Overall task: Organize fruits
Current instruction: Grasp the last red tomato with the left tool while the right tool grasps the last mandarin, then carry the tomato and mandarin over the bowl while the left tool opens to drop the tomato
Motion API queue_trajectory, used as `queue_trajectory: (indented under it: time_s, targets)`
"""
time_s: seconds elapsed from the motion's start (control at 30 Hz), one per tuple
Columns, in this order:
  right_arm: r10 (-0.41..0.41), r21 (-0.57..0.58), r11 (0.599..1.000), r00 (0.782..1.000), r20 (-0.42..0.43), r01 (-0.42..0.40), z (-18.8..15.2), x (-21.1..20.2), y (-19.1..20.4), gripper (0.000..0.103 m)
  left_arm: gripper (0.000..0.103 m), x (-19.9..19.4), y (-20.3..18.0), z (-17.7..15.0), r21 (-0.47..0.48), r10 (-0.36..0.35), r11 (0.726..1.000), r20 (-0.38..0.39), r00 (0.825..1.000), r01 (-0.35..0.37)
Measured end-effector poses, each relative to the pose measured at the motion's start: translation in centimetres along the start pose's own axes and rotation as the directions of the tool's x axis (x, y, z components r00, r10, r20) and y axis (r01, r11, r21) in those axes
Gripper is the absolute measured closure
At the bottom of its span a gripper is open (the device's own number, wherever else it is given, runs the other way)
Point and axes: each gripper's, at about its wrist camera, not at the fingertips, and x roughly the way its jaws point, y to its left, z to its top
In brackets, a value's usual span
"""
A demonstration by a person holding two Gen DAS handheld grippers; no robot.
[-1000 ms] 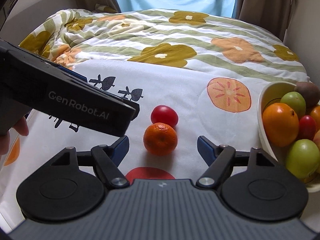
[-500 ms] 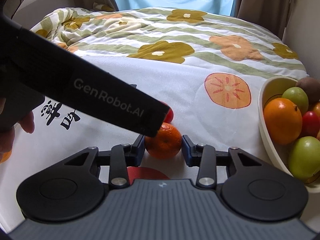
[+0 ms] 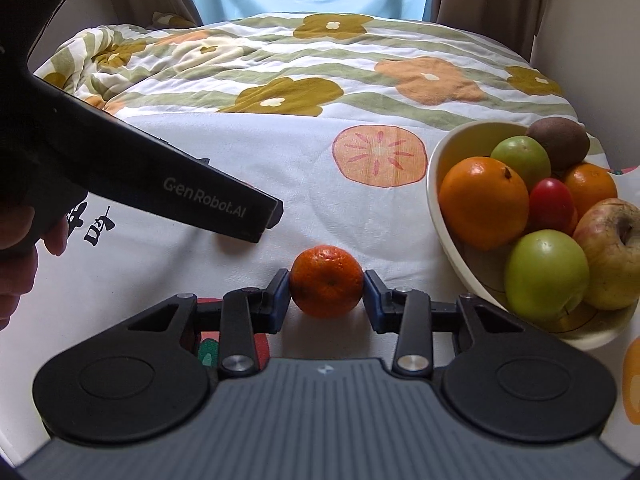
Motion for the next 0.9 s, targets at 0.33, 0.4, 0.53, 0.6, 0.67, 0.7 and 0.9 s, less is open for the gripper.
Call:
queue_trajectory:
  time_s: [0.33,0.4,0.53,0.6,0.67,0.7,0.9]
  targets:
    - [-0.014,0.023,1.0,1.0,-0.004,0.014,-0.7,-1.0,-1.7,0.049,0.064,0.0,-0.9,-0.1,0.015,0.021,1.0,-0.023,1.0,-0.021]
    - [-0.013,0.022,1.0,1.0,-0.003,0.013,-0.7,-1.4,-2.1,0.049,0.064,-0.4,-1.3,-0.2,0.023,0.034,0.999,-0.016,0.999,-0.033]
    - [-0.01,0.021,1.0,1.0,0.003,0.01,-0.6,-2.3,-2.9,0.049,0.064,-1.6,-2.0,-0.1,0.008,0.035,0.999,0.001,0.999,-0.035]
    - [-0.009,0.021,1.0,1.0,0.007,0.009,-0.7,-2.9,-3.4,0.049,0.064,-2.3,-2.5,0.0,-0.003,0.031,1.0,0.009,0.999,-0.031]
    - [-0.005,0.026,1.0,1.0,0.01,0.005,-0.7,-3.4,-3.9,0.049,0.064,-3.0,-3.1,0.1,-0.015,0.027,1.0,0.021,0.999,-0.027]
    - [-0.003,0.03,1.0,1.0,0.012,0.003,-0.7,-3.8,-4.3,0.049,0.064,-3.3,-3.4,0.2,-0.017,0.028,0.999,0.026,0.999,-0.028]
    - [0.001,0.03,1.0,0.999,0.033,-0.002,-0.6,-6.1,-6.4,0.049,0.064,-5.5,-5.8,0.4,-0.025,0.038,0.999,0.062,0.997,-0.036]
